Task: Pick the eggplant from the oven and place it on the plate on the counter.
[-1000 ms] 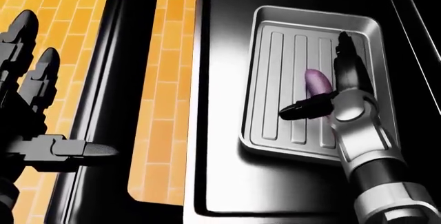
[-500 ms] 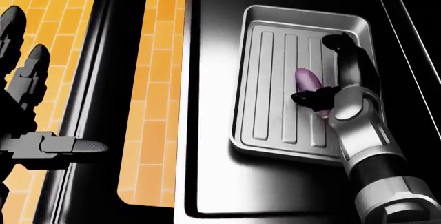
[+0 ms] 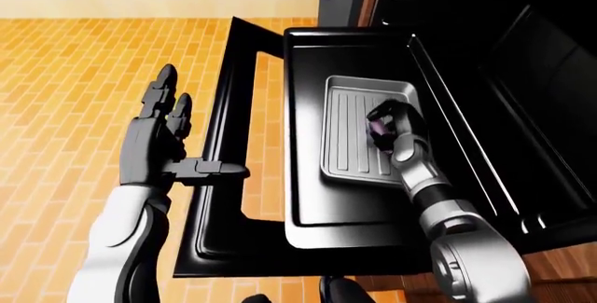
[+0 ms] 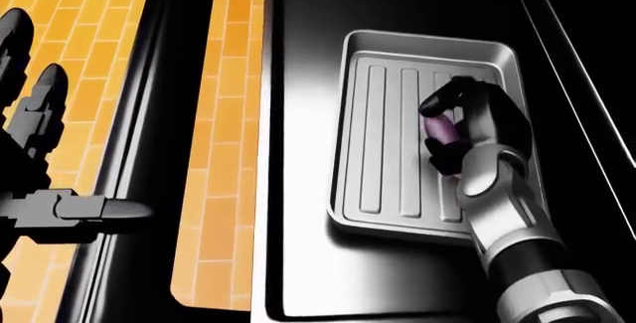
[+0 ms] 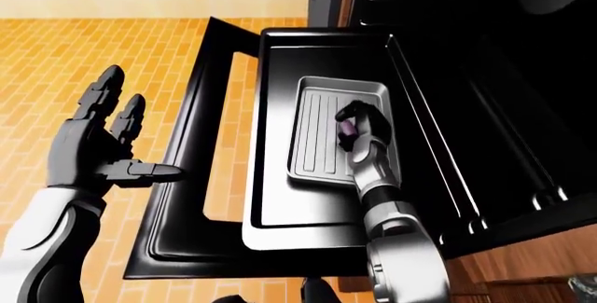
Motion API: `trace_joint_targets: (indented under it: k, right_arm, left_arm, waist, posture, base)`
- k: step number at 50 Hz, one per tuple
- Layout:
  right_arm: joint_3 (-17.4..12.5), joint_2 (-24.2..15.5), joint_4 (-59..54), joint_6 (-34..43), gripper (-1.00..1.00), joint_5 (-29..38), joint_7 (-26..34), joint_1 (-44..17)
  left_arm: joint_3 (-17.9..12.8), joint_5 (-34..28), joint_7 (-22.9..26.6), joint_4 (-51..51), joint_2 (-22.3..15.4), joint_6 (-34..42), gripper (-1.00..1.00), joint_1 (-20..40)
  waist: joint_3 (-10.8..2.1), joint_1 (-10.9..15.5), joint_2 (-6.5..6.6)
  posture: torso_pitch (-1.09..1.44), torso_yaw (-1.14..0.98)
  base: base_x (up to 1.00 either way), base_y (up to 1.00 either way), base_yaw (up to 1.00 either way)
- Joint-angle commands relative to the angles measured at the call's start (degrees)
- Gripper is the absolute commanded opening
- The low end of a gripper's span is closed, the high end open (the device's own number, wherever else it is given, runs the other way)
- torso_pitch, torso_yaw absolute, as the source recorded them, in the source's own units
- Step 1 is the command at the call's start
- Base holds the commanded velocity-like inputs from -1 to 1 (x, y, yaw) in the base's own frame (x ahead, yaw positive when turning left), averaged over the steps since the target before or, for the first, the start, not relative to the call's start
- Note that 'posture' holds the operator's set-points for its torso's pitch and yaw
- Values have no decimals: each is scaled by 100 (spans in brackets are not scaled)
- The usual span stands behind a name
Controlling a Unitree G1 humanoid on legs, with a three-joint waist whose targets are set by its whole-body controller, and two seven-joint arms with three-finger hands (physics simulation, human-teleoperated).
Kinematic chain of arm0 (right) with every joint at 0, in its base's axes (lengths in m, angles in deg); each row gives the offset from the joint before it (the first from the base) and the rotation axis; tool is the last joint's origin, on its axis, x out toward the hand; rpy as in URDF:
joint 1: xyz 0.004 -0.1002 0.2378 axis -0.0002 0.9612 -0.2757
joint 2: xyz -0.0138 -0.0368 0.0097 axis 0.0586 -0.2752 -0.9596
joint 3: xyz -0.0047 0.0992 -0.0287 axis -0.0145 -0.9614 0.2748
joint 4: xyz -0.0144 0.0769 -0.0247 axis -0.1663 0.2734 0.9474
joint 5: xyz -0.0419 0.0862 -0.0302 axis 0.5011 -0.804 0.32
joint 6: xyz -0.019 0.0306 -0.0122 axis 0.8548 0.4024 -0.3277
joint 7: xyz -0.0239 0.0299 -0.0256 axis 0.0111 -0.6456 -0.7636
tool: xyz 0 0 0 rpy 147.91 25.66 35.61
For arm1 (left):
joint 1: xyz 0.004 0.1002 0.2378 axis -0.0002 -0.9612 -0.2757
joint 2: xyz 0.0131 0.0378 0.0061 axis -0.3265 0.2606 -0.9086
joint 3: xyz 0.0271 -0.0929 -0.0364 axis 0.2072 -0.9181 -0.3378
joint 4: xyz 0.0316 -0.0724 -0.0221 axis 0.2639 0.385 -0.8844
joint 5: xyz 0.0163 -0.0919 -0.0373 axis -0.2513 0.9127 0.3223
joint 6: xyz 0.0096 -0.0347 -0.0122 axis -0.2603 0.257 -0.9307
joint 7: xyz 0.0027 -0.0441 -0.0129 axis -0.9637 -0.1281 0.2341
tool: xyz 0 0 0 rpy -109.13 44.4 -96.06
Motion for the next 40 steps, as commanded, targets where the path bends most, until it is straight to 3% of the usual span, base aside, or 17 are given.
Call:
trace_joint_targets:
  k: [1, 8, 11, 13, 30, 40]
  right_arm:
    - [37, 44, 42, -21, -47, -29, 148, -78]
    - [45, 32, 95, -35, -65, 36, 154, -50]
    - [7, -27, 397, 59, -93, 28, 226, 3]
    - [-5, -43, 505, 75, -100, 30, 247, 14]
    - [-73, -95, 2518, 809, -100, 365, 905, 275]
    - [-145, -118, 3526, 1180, -100, 573, 1298, 403]
  left_arm:
    - [-32, 2, -7, -204, -43, -167, 100, 101]
    - [-49, 0, 8, -167, -52, -206, 100, 102]
    - [-34, -22, 1, -174, -45, -219, 100, 82]
    - [-32, -16, -6, -217, -44, -169, 100, 94]
    - [-88, 33, -18, -346, -80, -45, 100, 117]
    - [-76, 23, -35, -362, -87, -6, 100, 163]
  waist:
    - [-162, 12, 30]
    - [-193, 21, 45]
    - [-203, 29, 49]
    - [-196, 38, 54]
    - [-83, 82, 101]
    - [-109, 94, 95]
  posture:
    - [84, 0]
    - [84, 0]
    - [84, 0]
    - [84, 0]
    - [84, 0]
    - [82, 0]
  base:
    - [0, 0, 0]
    - [0, 0, 0]
    - [0, 0, 0]
    - [0, 0, 0]
    - [0, 0, 0]
    - [0, 0, 0]
